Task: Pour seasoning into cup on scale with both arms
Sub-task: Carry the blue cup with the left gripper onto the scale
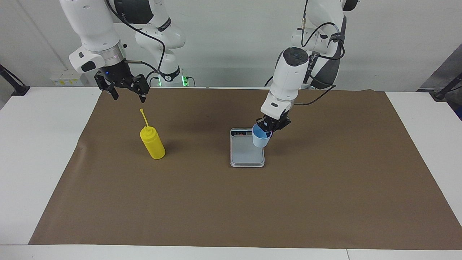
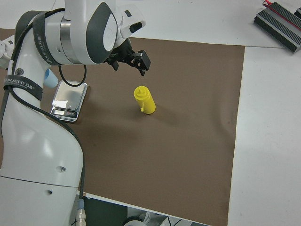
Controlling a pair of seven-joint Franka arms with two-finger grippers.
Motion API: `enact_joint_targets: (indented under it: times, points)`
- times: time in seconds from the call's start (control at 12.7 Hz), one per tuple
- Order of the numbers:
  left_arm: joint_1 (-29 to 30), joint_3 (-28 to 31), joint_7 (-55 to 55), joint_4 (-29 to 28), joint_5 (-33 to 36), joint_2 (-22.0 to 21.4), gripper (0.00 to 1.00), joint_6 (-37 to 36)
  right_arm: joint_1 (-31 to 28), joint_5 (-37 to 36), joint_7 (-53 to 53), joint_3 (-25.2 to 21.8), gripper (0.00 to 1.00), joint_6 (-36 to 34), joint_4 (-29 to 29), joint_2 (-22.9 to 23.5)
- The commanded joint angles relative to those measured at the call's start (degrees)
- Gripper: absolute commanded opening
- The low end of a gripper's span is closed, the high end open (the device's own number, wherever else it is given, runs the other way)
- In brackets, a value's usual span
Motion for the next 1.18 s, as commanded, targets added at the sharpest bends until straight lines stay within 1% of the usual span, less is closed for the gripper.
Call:
enact_joint_targets:
  times: [0.0, 0.16, 0.31, 0.47, 0.55, 0.79, 1.1]
  points:
    - [-2.3, 0.9, -2.4, -1.4, 1.4, 1.4, 0.00, 2.6, -0.8, 1.3, -1.5, 0.3, 1.00, -0.2, -0.9, -0.8]
    - [-3.2, 0.9, -3.2, -2.1, 1.8, 1.9, 0.00, 3.2, -0.8, 1.3, -1.4, 0.3, 1.00, -0.2, -0.9, -0.8]
    - [-3.9, 0.9, -3.9, -3.7, 2.6, 2.0, 0.00, 5.9, -0.8, 1.3, -1.4, 0.3, 1.00, -0.2, -0.9, -0.8]
    - [-4.6, 0.9, -4.4, -4.4, 2.7, 2.1, 0.00, 6.1, -0.8, 1.3, -1.4, 0.3, 1.00, -0.2, -1.0, -0.9]
    - [-5.1, 1.0, -4.5, -4.7, 2.7, 2.9, 0.00, 6.8, -0.8, 1.3, -1.4, 0.3, 1.00, -0.2, -1.0, -0.8]
    - [-5.1, 1.0, -5.4, -4.6, 3.5, 3.6, 0.00, 8.2, -0.8, 1.3, -1.4, 0.3, 1.00, -0.2, -1.0, -0.9]
    - [-5.2, 0.9, -5.4, -5.3, 3.6, 3.6, 0.00, 8.4, -0.8, 1.3, -1.4, 0.3, 1.00, -0.2, -1.0, -0.9]
